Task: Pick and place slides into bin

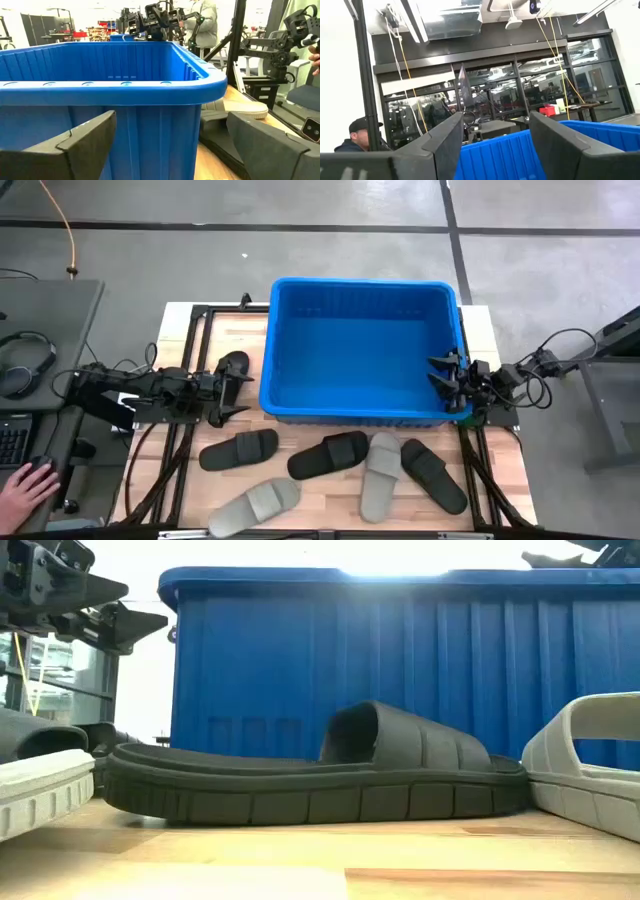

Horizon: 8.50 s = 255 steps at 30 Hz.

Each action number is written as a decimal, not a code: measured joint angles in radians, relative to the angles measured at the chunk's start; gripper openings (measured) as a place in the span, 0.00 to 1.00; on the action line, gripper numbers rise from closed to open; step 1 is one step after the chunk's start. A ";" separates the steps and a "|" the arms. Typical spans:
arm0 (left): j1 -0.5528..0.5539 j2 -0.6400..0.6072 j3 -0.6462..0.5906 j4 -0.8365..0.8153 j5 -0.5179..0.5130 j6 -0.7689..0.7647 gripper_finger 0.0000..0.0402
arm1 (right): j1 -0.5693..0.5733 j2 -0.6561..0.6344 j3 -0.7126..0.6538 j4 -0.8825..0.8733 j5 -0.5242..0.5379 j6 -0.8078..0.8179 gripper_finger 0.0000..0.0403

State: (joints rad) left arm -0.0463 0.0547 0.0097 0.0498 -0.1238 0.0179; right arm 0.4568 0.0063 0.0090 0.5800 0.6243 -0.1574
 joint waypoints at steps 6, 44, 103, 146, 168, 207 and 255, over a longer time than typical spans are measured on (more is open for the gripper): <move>0.000 0.000 0.000 0.000 0.000 0.000 0.91 | 0.000 0.000 0.000 0.000 0.000 0.000 0.54; 0.000 0.000 0.000 0.524 0.001 -0.425 0.91 | 0.000 0.000 0.055 0.295 -0.112 0.368 0.54; 0.000 0.710 1.299 -0.962 -0.162 -0.545 0.22 | 0.004 0.636 0.973 -0.903 -0.170 0.798 0.52; -0.633 1.284 1.293 -1.620 -0.223 -0.973 0.00 | 0.004 0.636 0.973 -0.992 -0.132 0.874 0.52; -0.654 1.350 1.088 -1.557 -0.268 -0.955 0.00 | 0.004 0.636 0.973 -1.003 -0.132 0.849 0.52; -0.383 1.355 0.816 -1.384 -0.568 -0.800 0.54 | 0.004 0.677 0.972 -1.018 -0.170 0.804 0.52; -0.624 1.311 1.027 -1.124 -0.763 -2.382 0.18 | 0.004 0.654 0.972 -1.008 -0.412 0.804 0.52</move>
State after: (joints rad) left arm -0.6706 1.3655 1.0367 -1.0739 -0.8868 -2.3638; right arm 0.4606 0.6605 0.9810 -0.4279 0.2121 0.6464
